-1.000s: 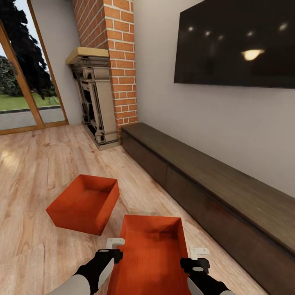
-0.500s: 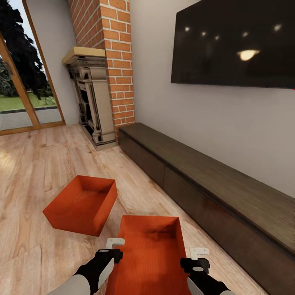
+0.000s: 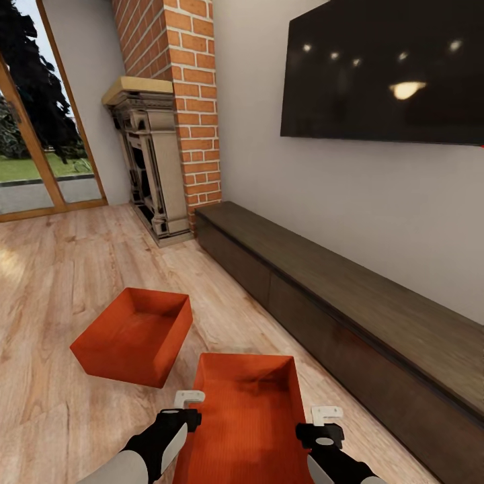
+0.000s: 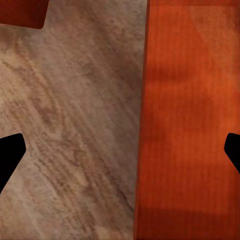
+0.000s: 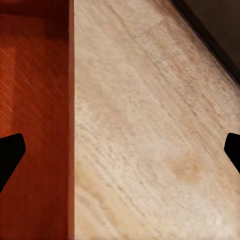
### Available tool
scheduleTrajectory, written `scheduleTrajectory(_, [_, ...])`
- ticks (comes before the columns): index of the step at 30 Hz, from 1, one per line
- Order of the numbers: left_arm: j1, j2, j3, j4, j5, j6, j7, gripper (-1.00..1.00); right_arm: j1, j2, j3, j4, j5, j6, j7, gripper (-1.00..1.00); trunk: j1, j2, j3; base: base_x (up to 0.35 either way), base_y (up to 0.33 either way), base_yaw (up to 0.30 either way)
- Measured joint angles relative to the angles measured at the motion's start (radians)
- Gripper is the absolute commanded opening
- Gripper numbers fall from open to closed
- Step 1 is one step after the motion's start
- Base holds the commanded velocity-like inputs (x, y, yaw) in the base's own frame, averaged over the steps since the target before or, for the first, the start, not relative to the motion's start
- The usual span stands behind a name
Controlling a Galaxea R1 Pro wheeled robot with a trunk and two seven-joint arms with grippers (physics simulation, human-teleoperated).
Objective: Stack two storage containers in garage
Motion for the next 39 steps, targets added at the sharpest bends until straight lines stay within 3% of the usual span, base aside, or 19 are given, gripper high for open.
scheduleTrajectory(11, [0.000,0.000,0.000,0.002,-0.004,-0.001,0.000,1.00,0.000,0.005,0.001,0.000,-0.001,0.001,0.016,1.00,0.000,0.000,0.000,0.000,0.000,0.000])
scheduleTrajectory(18, [0.000,-0.001,0.000,0.003,-0.004,-0.001,0.000,1.00,0.000,0.032,0.002,0.002,-0.001,0.001,0.017,1.00,0.000,0.000,0.000,0.000,0.000,0.000])
scheduleTrajectory(39, [0.000,-0.003,0.003,0.002,-0.006,0.000,0.001,1.00,0.000,0.034,0.003,0.002,0.002,0.001,0.017,1.00,0.000,0.000,0.000,0.000,0.000,0.000])
